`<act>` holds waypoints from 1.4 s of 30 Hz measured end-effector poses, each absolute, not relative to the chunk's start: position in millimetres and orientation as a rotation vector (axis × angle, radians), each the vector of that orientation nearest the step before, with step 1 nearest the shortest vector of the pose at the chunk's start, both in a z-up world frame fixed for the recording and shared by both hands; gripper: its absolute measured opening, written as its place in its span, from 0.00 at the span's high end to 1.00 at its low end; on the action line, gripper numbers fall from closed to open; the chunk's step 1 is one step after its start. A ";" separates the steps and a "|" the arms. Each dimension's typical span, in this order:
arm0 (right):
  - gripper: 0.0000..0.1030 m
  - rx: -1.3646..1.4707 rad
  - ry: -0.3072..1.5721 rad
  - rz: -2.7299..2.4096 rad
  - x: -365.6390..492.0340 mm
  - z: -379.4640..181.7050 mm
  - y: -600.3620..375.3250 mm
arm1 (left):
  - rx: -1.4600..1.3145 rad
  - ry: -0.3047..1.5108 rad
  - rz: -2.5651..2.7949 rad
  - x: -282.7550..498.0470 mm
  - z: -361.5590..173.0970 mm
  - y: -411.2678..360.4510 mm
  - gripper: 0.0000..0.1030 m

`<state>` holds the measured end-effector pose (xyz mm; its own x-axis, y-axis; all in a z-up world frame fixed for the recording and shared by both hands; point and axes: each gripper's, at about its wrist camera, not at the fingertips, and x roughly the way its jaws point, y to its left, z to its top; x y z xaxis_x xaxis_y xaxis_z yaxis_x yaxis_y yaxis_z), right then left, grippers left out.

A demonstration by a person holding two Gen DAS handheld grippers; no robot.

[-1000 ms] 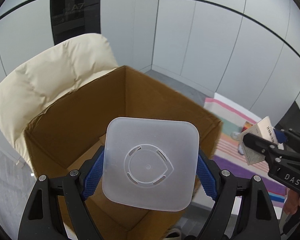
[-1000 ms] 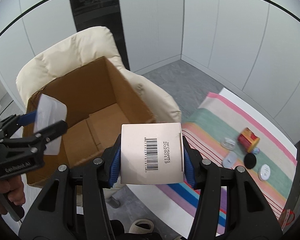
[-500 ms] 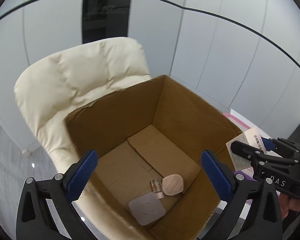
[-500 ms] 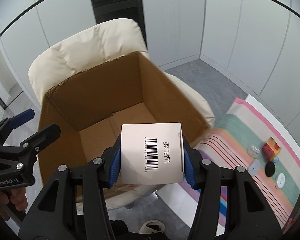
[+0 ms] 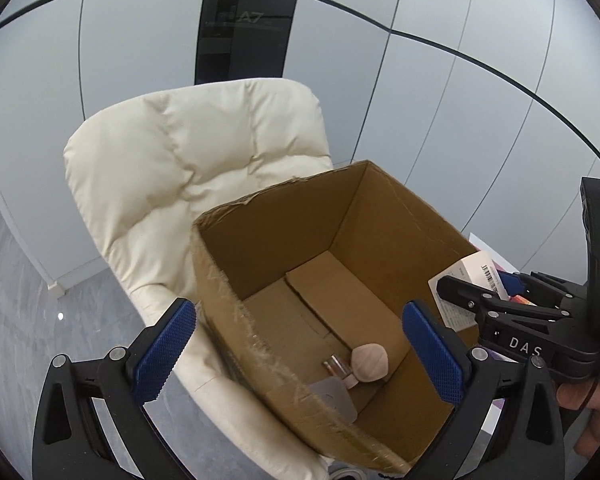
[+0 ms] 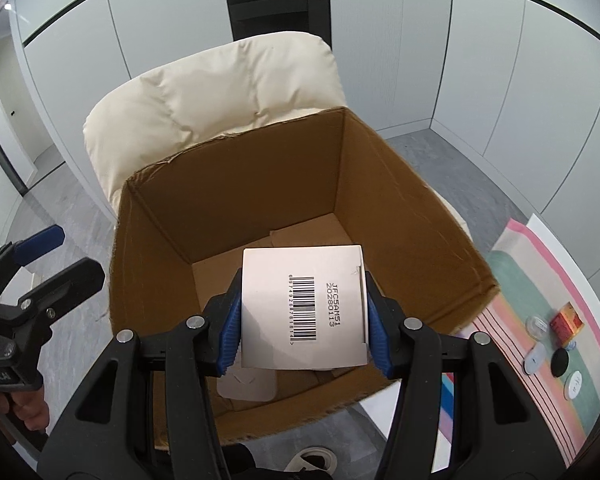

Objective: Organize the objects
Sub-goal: 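Open both tools to drop the clear box and barcode box into the cardboard box, then move both tools back over the striped tablecloth toward the remaining objects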

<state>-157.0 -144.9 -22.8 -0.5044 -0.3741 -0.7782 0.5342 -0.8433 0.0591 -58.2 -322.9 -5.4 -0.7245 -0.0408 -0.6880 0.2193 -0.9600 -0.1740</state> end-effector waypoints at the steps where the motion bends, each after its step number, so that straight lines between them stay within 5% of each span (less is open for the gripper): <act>1: 0.47 1.141 0.265 -2.329 -156.8 -24.4 -148.2 | 1.097 0.372 -2.765 -57.4 -6.3 -325.0 0.00; 5: 0.44 1.139 0.269 -2.323 -157.0 -27.5 -154.7 | 1.093 0.396 -2.751 -56.1 -7.3 -332.0 0.00; 8: 0.17 1.118 0.268 -2.334 -154.9 -25.8 -154.5 | 1.093 0.407 -2.748 -56.5 -7.4 -334.0 0.00; 12: 0.05 1.114 0.235 -2.356 -156.7 -22.0 -148.1 | 1.103 0.417 -2.740 -59.1 -9.3 -333.6 0.00; 42: 0.05 1.146 0.179 -2.471 -169.1 -18.7 -54.6 | 1.160 0.334 -2.855 -109.0 -4.9 -255.1 0.00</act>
<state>-169.1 -54.6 -18.7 -0.5786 -0.3096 -0.7546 0.4148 -0.9083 0.0545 -109.0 -255.1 -4.9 -0.7192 0.0424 -0.6935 0.1190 -0.9759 -0.1831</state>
